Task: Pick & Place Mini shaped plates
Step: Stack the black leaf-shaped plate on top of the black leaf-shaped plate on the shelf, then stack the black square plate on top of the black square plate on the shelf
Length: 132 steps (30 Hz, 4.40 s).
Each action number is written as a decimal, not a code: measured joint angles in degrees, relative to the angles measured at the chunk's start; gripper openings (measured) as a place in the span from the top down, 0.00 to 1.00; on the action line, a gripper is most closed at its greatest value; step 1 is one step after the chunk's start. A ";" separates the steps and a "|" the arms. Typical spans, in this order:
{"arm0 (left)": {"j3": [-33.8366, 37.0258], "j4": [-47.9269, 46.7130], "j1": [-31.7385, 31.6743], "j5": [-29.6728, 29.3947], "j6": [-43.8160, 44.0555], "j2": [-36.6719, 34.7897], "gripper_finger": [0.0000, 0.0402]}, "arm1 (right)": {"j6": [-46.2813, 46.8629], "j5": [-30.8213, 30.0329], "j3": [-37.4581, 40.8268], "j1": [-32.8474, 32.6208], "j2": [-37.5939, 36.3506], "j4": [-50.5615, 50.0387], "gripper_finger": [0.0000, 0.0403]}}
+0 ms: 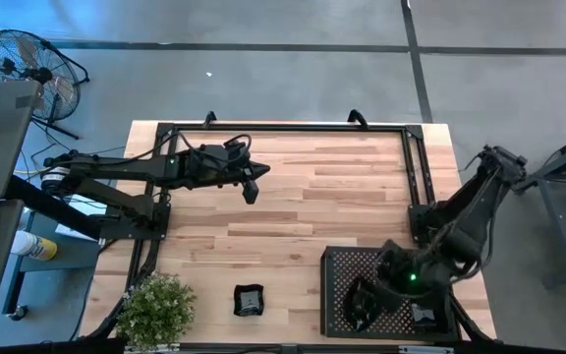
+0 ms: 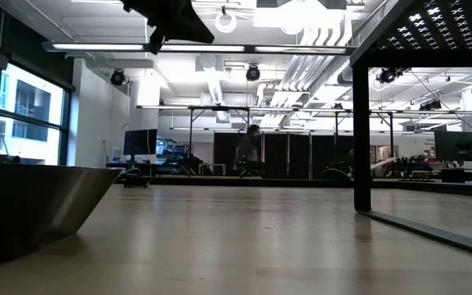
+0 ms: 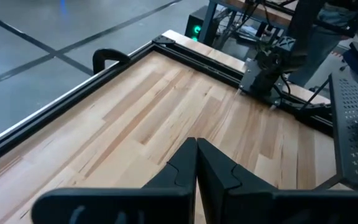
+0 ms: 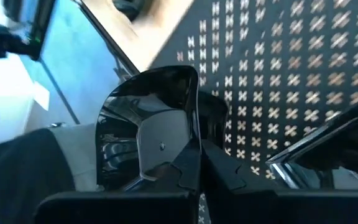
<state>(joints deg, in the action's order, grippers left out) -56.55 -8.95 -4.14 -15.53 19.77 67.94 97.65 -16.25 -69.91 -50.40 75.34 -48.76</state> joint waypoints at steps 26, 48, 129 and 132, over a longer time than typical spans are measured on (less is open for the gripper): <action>0.02 -6.19 -8.77 6.62 7.21 0.00 0.99 | -5.57 7.90 -0.24 0.63 3.36 3.65 0.83; 0.02 -14.37 -14.84 10.78 10.25 0.01 1.00 | -14.18 10.46 -0.26 2.75 1.68 2.20 0.65; 9.56 -5.43 -27.32 20.40 17.65 7.54 1.00 | -54.73 5.00 1.81 32.84 -16.50 -6.62 0.99; 6.10 -2.66 -20.76 17.63 15.83 7.81 1.00 | -58.02 6.93 1.81 39.34 -15.68 -5.03 0.98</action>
<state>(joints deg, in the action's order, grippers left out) -50.46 -11.61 -24.90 2.10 35.60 75.75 39.63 -9.32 -68.10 -11.07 59.66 -53.80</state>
